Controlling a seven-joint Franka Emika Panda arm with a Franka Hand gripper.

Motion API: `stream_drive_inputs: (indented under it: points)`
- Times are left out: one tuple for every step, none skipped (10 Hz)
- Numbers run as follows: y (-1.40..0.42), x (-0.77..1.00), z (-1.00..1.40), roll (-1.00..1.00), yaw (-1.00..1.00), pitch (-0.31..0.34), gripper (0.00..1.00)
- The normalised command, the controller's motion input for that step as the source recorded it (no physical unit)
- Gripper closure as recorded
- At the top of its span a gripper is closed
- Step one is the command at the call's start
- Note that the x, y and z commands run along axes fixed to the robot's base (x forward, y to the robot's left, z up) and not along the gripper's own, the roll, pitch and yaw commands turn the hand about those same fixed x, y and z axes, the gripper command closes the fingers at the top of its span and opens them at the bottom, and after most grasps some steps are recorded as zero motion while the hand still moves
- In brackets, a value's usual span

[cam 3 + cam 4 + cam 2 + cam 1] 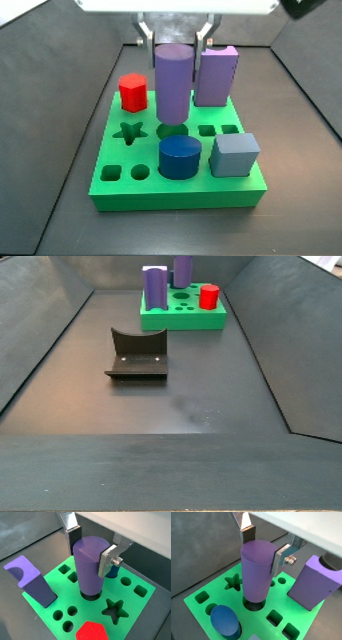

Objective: Pick up the round object. Move up. Move to above the board. Insert the round object.
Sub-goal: Insert the round object.

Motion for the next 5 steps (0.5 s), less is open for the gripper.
stream_drive_inputs:
  points:
    - [-0.06,0.03,-0.27,0.05,0.0,-0.057,1.0]
    - [-0.05,0.02,-0.28,0.05,0.0,-0.057,1.0]
    - [-0.01,0.0,-0.29,0.04,0.0,-0.053,1.0]
    - [0.0,0.0,-0.24,0.01,0.0,-0.033,1.0]
    - [0.0,0.04,-0.23,0.0,0.0,-0.017,1.0]
